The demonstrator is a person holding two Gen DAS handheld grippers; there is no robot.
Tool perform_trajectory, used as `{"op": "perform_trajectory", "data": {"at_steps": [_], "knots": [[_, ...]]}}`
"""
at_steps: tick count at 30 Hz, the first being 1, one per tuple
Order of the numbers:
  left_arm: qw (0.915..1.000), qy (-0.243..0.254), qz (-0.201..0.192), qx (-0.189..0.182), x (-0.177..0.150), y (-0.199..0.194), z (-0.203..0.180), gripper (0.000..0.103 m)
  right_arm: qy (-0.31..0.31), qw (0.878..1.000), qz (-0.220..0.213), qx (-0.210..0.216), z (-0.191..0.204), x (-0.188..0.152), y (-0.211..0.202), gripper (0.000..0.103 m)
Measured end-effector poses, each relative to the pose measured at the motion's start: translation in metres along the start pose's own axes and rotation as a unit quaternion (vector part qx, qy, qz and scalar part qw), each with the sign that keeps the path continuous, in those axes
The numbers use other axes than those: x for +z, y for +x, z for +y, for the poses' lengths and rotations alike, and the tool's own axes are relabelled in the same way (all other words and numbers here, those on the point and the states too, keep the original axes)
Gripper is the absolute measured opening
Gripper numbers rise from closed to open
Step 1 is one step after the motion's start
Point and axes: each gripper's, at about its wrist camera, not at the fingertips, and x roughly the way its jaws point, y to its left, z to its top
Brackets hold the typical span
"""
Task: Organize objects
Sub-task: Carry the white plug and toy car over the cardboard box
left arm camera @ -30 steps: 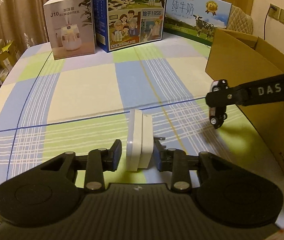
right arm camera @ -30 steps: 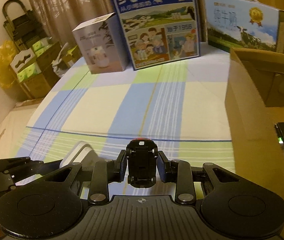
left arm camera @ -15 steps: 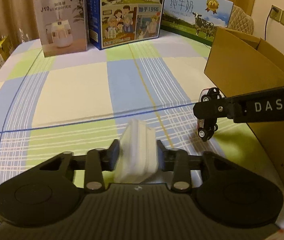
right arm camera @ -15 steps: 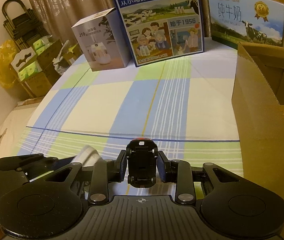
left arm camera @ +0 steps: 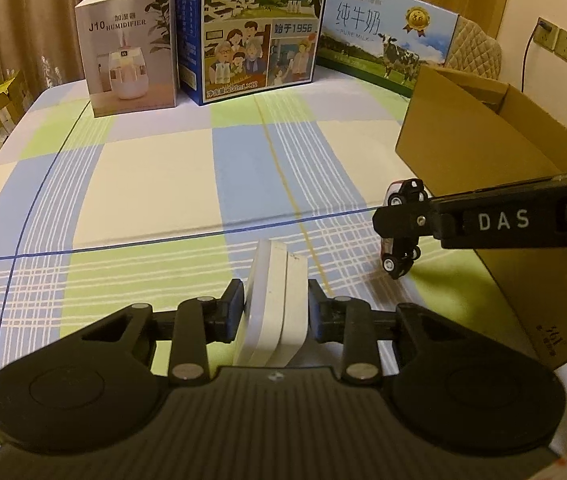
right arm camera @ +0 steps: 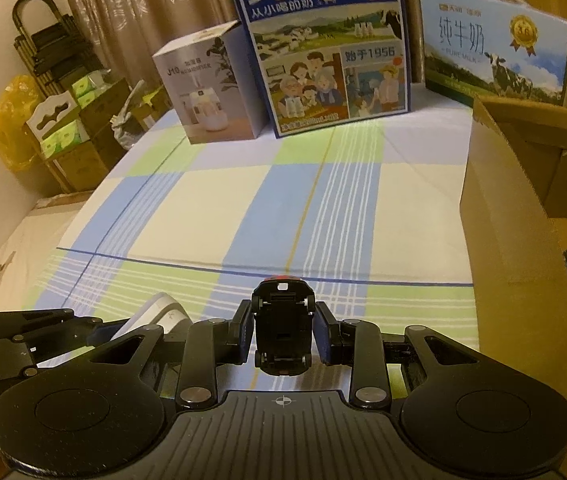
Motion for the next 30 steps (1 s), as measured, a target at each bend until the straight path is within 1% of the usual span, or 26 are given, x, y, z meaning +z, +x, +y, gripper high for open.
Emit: {"op": "perform_trajectory", "data": {"at_steps": [6, 11, 23, 30], "knots": [[0.9998, -0.015, -0.012, -0.012, -0.006, -0.018, -0.009, 0.028, -0.002, 1.0, -0.011, -0.002, 0.008, -0.016, -0.021, 0.028], [0.9996, -0.017, -0.016, -0.017, -0.024, -0.038, -0.02, 0.028, -0.001, 1.0, -0.023, -0.01, 0.011, -0.034, -0.045, 0.028], [0.997, -0.068, -0.036, -0.012, -0.061, -0.102, -0.043, 0.028, 0.023, 0.999, -0.025, -0.017, 0.016, -0.102, -0.106, 0.028], [0.9961, -0.078, -0.04, -0.008, -0.082, -0.132, -0.056, 0.028, 0.038, 0.998, -0.03, -0.03, 0.011, -0.133, -0.138, 0.028]]}}
